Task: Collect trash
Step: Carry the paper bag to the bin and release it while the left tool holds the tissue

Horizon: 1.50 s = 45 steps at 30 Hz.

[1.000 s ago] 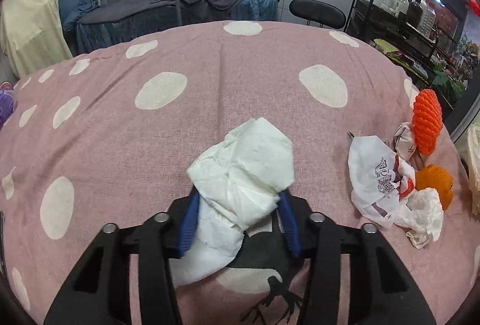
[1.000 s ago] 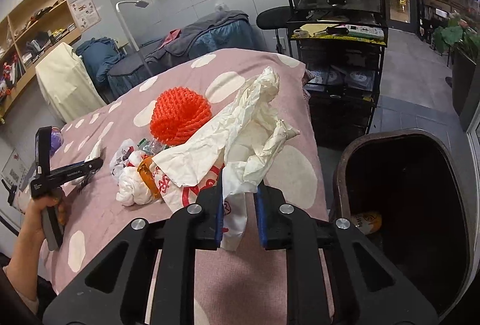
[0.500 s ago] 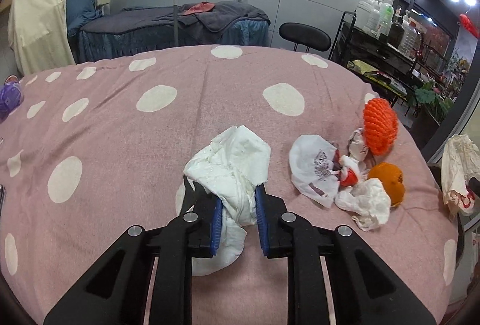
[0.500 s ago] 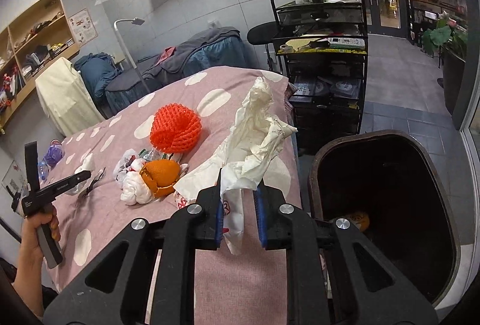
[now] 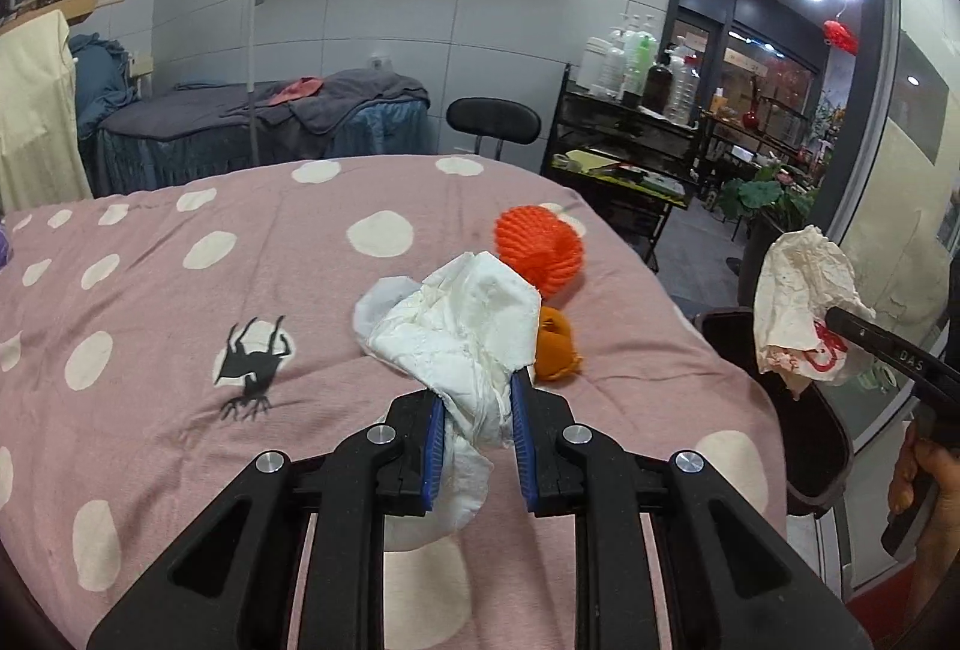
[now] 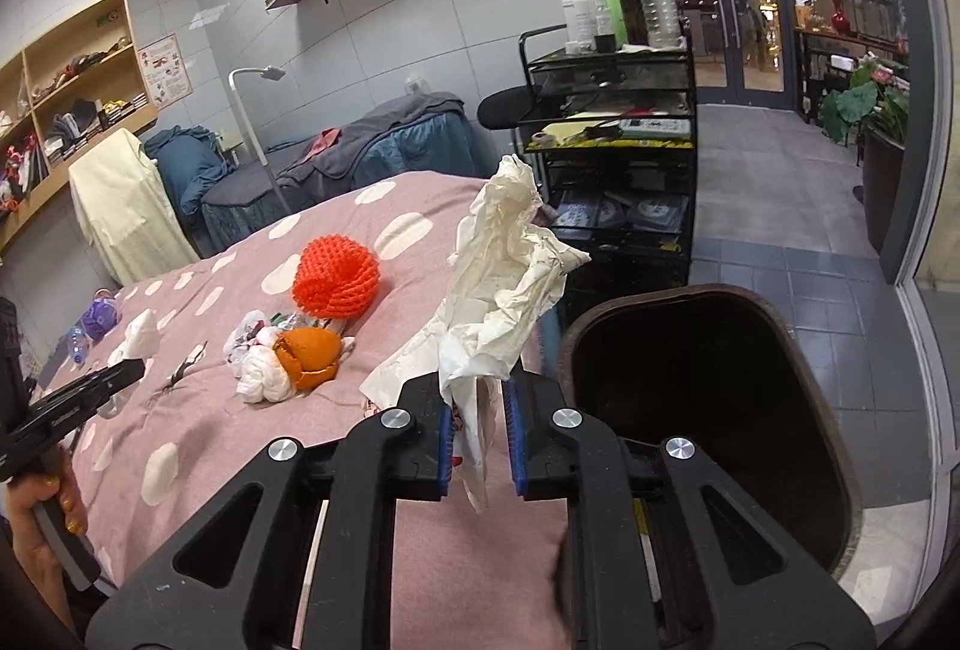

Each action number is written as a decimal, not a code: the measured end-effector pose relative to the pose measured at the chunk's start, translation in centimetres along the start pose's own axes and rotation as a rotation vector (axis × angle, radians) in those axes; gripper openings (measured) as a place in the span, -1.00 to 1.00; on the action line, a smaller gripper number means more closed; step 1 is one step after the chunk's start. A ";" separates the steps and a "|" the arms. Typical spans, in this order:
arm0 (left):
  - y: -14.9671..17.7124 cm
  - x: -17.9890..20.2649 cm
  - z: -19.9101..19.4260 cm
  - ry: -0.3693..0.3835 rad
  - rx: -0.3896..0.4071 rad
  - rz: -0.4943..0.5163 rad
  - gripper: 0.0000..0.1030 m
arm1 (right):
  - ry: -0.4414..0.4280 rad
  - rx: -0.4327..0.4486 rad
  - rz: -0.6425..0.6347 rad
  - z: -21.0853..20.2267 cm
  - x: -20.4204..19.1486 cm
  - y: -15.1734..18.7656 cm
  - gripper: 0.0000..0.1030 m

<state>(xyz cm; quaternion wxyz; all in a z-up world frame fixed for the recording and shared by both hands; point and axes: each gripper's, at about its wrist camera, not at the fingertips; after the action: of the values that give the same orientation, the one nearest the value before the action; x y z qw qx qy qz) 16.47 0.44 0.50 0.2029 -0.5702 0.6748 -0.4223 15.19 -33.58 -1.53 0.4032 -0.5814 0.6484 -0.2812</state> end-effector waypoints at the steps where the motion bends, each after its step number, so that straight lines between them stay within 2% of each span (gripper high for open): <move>1: 0.1 0.8 -0.1 0.013 0.003 0.008 -0.63 | 0.008 0.005 0.005 -0.4 0.4 0.1 -0.71; 9: 0.6 5.9 0.9 0.134 -0.006 0.035 -0.63 | 0.114 -0.009 0.024 -1.7 4.1 0.8 -0.71; 16: 0.9 9.4 2.9 0.214 -0.039 0.070 -0.63 | 0.233 -0.082 -0.019 -1.0 6.6 2.7 -0.71; 28: 1.7 13.8 5.4 0.293 -0.110 0.114 -0.63 | 0.282 -0.248 0.018 3.4 9.8 7.2 -0.71; 29: 1.8 13.9 5.5 0.299 -0.115 0.114 -0.63 | 0.280 -0.257 0.028 3.7 10.0 7.5 -0.68; 30: 1.8 14.2 5.7 0.305 -0.121 0.115 -0.63 | 0.276 -0.267 0.032 4.0 10.0 7.7 -0.54; 32: 2.1 14.7 5.9 0.308 -0.127 0.124 -0.63 | 0.285 -0.269 0.037 4.2 9.9 8.2 -0.03; 33: 2.1 14.9 6.1 0.310 -0.131 0.128 -0.63 | 0.298 -0.257 0.040 4.0 9.9 8.4 0.40; 34: 2.2 15.1 6.2 0.314 -0.137 0.129 -0.63 | 0.306 -0.241 0.042 3.8 9.7 8.5 0.53; 40: 2.7 16.6 7.3 0.353 -0.182 0.130 -0.63 | 0.317 -0.202 0.057 2.6 9.7 8.1 0.57; 45: 3.0 18.7 8.0 0.392 -0.213 0.146 -0.63 | 0.360 -0.153 0.079 0.4 10.3 7.4 0.62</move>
<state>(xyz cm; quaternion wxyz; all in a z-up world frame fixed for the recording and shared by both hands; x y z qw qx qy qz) 15.74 -19.92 -2.49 0.0368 -0.4450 0.7815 -0.4357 11.66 -42.40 -9.95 0.2461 -0.5250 0.7516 -0.3144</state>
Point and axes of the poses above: each gripper's, at about its wrist camera, not at the fingertips, and z roughly the way its jaws point, x to its right, y to its underside, and after that the axes turned 5 degrees about -z, right-handed
